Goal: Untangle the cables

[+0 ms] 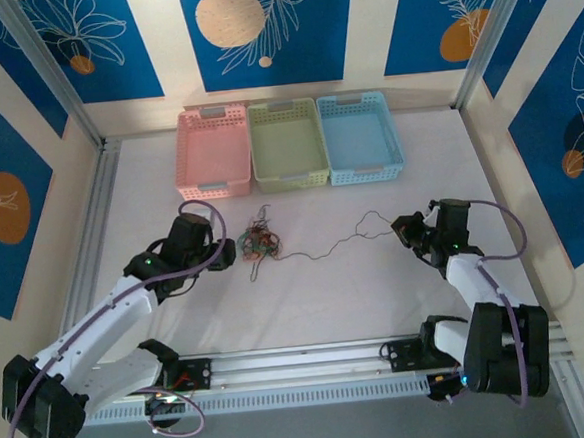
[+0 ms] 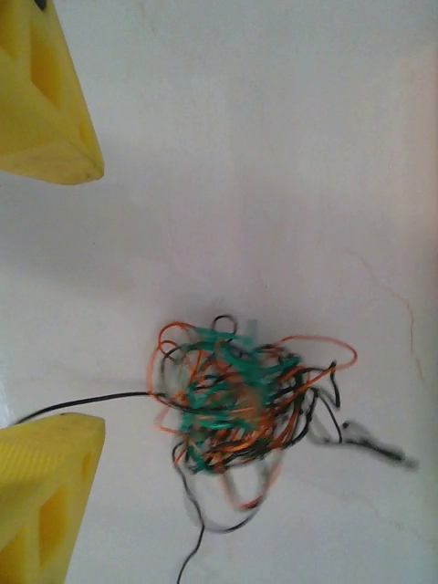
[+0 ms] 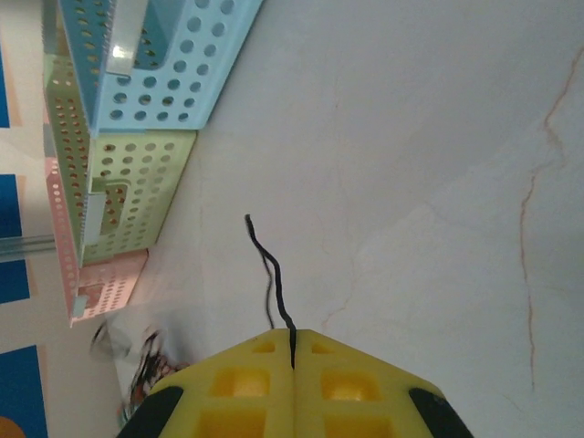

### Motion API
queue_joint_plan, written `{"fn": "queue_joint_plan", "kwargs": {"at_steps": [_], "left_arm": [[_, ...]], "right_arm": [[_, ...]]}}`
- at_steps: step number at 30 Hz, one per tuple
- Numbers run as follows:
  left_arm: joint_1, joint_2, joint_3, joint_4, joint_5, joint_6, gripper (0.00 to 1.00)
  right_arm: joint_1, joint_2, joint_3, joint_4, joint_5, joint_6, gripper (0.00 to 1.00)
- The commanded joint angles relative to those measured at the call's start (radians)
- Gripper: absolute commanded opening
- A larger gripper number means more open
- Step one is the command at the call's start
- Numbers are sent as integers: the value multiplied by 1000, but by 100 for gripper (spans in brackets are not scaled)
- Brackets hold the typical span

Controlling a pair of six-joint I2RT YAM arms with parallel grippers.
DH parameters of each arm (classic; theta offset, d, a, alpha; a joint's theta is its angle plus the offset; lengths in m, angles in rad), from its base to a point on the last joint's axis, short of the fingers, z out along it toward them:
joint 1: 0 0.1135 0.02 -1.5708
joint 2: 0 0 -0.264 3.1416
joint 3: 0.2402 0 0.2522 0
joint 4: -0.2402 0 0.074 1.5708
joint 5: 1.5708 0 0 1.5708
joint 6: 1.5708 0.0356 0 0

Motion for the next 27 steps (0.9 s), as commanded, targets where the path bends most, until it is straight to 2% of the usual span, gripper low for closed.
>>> {"fn": "queue_joint_plan", "kwargs": {"at_steps": [1,5,7,11,20,27], "left_arm": [[11,-41,-35,58,150,-9,68],[-10,-100,-161,208,376,-96,69],[-42,-88,-207,280,408,-132,70],[-122,-12,-208,301,302,-106,74],[-124,191,-131,356,156,-87,73],[-122,259,-100,405,28,-45,69]], "right_arm": [[10,13,15,22,-17,5,0],[12,33,19,27,-23,8,0],[13,48,23,33,-31,10,0],[13,71,30,39,-45,10,0],[9,71,20,59,-55,12,0],[9,78,21,66,-65,16,0]]}}
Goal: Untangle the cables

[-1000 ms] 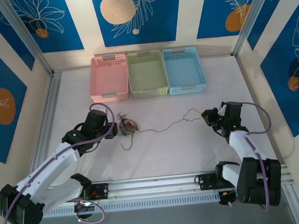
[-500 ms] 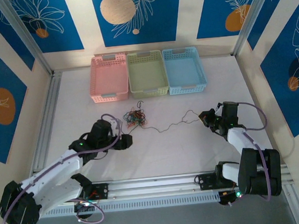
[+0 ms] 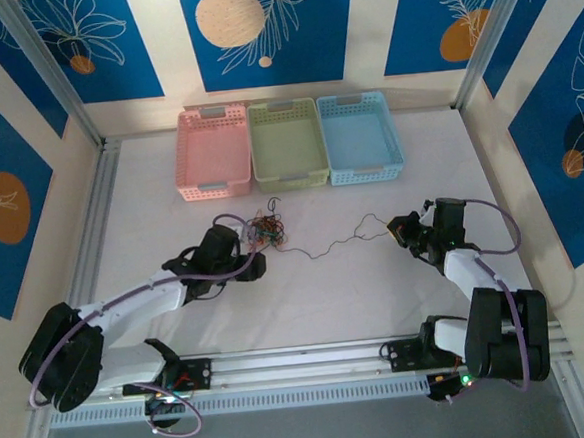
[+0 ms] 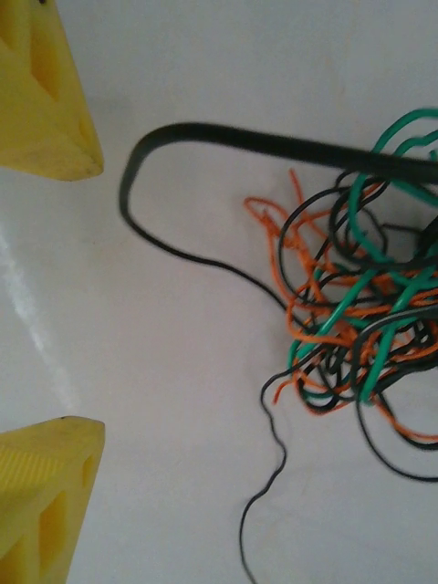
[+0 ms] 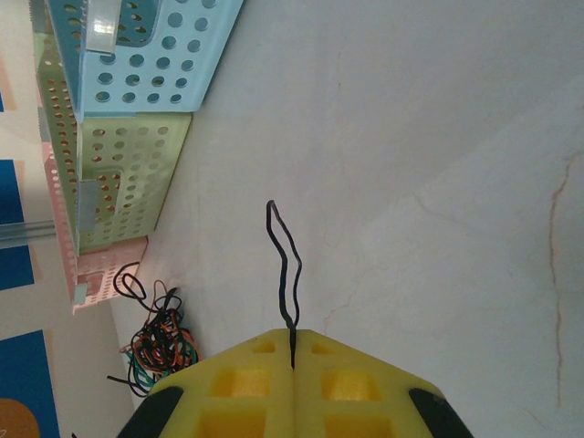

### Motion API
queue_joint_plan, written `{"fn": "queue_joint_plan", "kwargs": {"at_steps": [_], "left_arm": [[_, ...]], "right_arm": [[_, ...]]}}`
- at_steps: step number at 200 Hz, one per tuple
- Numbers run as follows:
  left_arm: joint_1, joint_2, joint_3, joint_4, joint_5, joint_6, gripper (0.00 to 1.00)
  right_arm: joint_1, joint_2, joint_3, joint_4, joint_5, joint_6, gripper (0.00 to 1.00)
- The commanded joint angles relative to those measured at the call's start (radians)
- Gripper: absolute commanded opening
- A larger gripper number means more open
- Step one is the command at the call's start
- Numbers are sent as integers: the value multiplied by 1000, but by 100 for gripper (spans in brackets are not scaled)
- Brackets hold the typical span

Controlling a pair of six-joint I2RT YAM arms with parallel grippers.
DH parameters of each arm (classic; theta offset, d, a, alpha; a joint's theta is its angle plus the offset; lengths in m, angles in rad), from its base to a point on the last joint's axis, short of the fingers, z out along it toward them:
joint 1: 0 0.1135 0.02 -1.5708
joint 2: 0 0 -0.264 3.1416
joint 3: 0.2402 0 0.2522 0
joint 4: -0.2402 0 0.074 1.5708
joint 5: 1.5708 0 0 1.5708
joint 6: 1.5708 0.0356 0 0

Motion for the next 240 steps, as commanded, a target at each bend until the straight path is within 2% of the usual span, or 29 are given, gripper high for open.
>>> {"fn": "queue_joint_plan", "kwargs": {"at_steps": [1,14,28,64,83,98,119,150,184,203,240], "left_arm": [[-5,29,52,42,-105,41,68],[-1,53,60,50,-134,50,66],[6,80,65,67,-146,54,60],[11,116,84,65,-122,66,33],[12,95,76,45,-156,84,14],[13,73,101,-35,-218,99,0],[21,0,184,-201,-273,138,0],[41,-145,409,-470,-433,220,0],[146,-239,655,-688,-539,306,0],[208,-292,740,-728,-611,373,0],[263,-338,831,-729,-735,490,0]], "right_arm": [[1,9,17,20,-30,9,0],[1,9,16,20,-29,9,0],[1,9,17,19,-30,9,0],[1,10,16,20,-29,9,0],[-1,10,15,20,-30,9,0],[-4,10,16,18,-29,11,0],[-8,13,14,20,-30,15,0],[-14,11,11,13,-26,18,0],[-28,-8,0,-2,-8,28,0],[-30,-21,-5,-9,3,30,0],[-44,-27,-11,-27,16,43,0]]}}
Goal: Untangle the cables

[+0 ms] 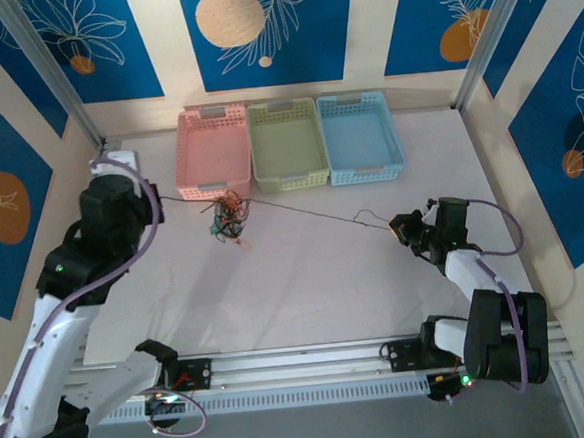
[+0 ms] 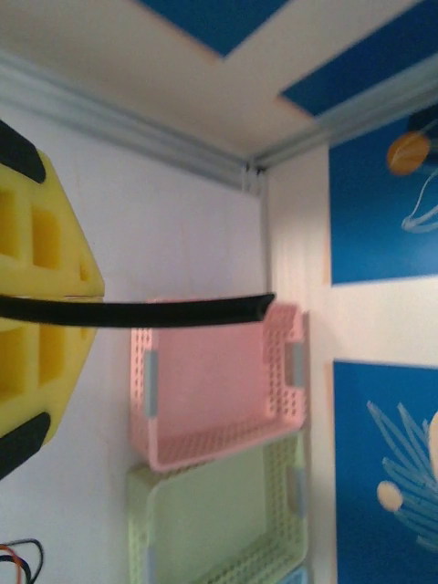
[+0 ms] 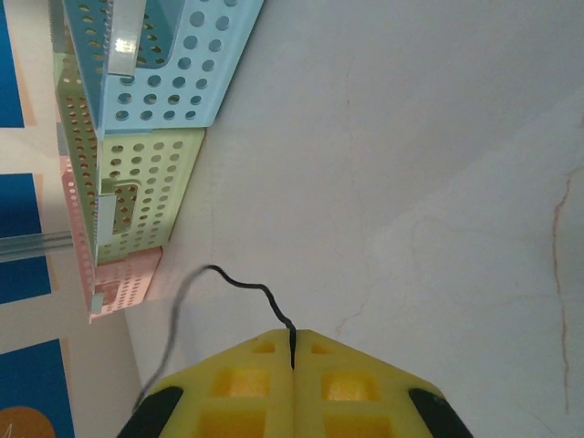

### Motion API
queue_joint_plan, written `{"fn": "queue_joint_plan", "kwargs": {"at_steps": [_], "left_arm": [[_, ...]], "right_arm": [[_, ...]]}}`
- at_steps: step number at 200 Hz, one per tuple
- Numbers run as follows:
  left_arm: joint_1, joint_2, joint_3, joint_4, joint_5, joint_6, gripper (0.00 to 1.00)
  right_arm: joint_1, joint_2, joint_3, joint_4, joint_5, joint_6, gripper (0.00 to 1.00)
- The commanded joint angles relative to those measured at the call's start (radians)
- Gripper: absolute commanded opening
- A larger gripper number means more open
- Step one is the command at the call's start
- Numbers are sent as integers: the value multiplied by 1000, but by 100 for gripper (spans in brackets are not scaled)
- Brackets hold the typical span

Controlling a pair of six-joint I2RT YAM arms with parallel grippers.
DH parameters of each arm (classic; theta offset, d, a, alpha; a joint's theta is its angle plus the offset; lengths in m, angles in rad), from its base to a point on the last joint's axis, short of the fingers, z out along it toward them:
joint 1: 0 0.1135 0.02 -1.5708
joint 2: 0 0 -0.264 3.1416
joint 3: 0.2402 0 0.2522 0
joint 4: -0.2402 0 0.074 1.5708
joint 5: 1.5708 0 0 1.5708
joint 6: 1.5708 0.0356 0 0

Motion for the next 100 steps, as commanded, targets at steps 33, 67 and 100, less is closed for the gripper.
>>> {"fn": "queue_joint_plan", "kwargs": {"at_steps": [33,67,100], "left_arm": [[81,-30,102,-60,-267,215,0],[115,-18,155,-27,-354,321,0],[127,-11,231,18,-405,410,0]], "right_arm": [[-51,-29,-30,-40,25,34,0],[-67,-31,-40,-44,25,46,0],[-117,-52,-63,-43,9,60,0]]}}
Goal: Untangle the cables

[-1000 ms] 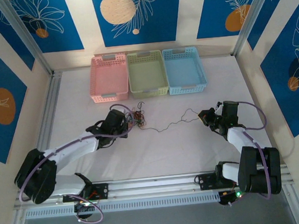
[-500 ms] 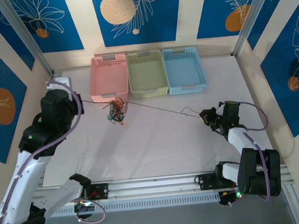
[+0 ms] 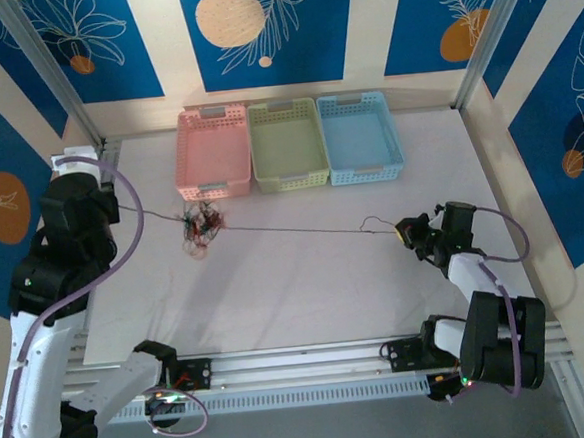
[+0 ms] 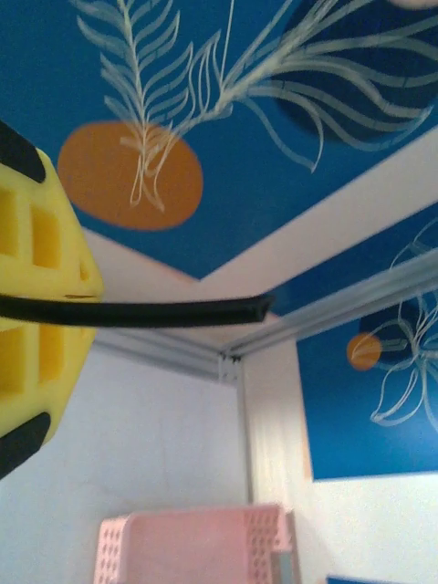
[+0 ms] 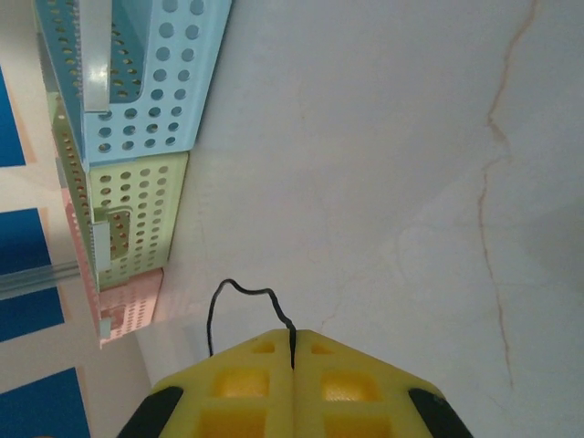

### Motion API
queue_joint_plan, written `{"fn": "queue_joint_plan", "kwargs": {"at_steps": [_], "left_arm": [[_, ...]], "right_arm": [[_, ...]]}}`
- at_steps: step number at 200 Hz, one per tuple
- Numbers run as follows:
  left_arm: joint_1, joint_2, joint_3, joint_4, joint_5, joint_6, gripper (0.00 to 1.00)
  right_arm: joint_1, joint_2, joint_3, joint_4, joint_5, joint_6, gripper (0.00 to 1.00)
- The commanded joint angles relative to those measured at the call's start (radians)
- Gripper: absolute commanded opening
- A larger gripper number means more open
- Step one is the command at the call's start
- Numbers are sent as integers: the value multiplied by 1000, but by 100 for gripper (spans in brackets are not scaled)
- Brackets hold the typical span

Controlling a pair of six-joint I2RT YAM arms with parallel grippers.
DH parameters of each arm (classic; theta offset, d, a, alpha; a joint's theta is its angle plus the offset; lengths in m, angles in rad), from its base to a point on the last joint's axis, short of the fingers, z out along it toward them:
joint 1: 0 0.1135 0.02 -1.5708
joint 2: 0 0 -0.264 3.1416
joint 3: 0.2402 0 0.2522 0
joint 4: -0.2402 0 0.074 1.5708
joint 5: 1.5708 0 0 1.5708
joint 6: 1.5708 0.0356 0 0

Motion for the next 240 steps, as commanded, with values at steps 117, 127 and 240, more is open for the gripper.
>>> {"fn": "queue_joint_plan", "kwargs": {"at_steps": [117,127,240], "left_arm": [[159,86,2,-6,35,-9,0],[184,93,-13,-16,92,-44,0],[210,89,-311,63,686,-273,0]], "right_arm": [[-315,-367,209,-527,133,-204,0],[-316,-363,208,-522,97,-205,0],[-97,-381,146,-588,70,-221,33]]}}
